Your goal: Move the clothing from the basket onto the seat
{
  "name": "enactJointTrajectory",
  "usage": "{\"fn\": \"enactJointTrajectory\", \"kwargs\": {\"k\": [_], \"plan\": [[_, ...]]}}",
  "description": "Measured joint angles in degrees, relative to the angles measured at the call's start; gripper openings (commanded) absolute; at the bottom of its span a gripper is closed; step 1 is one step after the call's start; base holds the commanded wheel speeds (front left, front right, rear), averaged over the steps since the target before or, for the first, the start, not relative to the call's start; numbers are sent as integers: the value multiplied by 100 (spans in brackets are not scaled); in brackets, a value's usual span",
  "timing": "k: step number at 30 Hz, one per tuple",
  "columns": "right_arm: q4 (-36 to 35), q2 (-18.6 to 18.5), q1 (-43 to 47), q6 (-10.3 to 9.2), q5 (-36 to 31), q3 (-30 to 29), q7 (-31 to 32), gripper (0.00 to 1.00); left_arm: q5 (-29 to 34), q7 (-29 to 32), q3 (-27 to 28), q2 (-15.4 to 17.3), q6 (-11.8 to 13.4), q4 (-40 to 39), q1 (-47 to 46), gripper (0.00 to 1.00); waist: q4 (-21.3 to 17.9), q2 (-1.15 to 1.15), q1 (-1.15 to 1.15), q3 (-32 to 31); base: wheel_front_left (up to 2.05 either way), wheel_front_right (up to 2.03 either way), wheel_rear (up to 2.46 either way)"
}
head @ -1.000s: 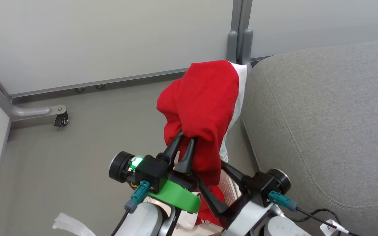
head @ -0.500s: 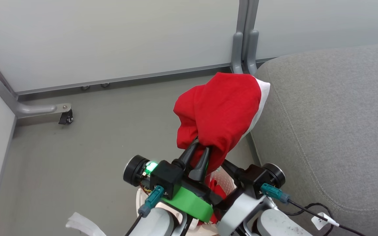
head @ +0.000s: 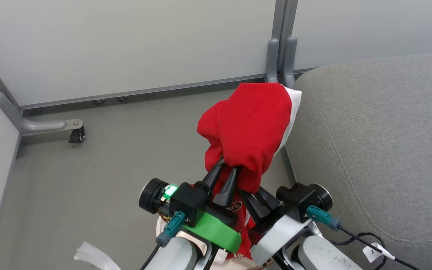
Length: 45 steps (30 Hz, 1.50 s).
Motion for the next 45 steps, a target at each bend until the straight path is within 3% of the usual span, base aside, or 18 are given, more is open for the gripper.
{"fn": "enactJointTrajectory", "kwargs": {"k": [14, 29, 30, 32, 33, 34, 45], "plan": [[-411, 98, 196, 0, 318, -708, 0, 0, 43, 0, 156, -1, -9, 22, 20, 0, -53, 0, 0, 32, 0, 0, 0], [-1128, 110, 318, 0, 1147, -1172, 0, 0, -66, -1, 141, -3, -260, 111, 88, 0, -80, 0, 0, 40, 0, 0, 0], [-1163, 109, 322, -1, 1180, -1189, 0, 0, -66, -1, 146, -3, -270, 120, 88, 12, -78, 0, 0, 39, 0, 0, 0], [-1207, 110, 322, -1, 1207, -1207, 1, 0, -64, -1, 148, -3, -278, 136, 88, 62, -76, 0, 0, 37, 0, 0, 0], [-1239, 111, 322, 0, 1215, -1224, 0, 0, -53, -1, 151, -3, -282, 137, 88, 96, -75, 0, 0, 35, 0, 0, 0], [-1266, 111, 322, -1, 1221, -1243, 0, 0, -49, -1, 152, -3, -286, 136, 88, 100, -74, 0, 0, 33, 0, 0, 0], [-1711, 112, 374, -2, 1273, -1589, 0, 0, 148, -1, 401, -3, -410, 196, 120, 100, -92, 0, 0, 17, 0, 0, 0]]}}
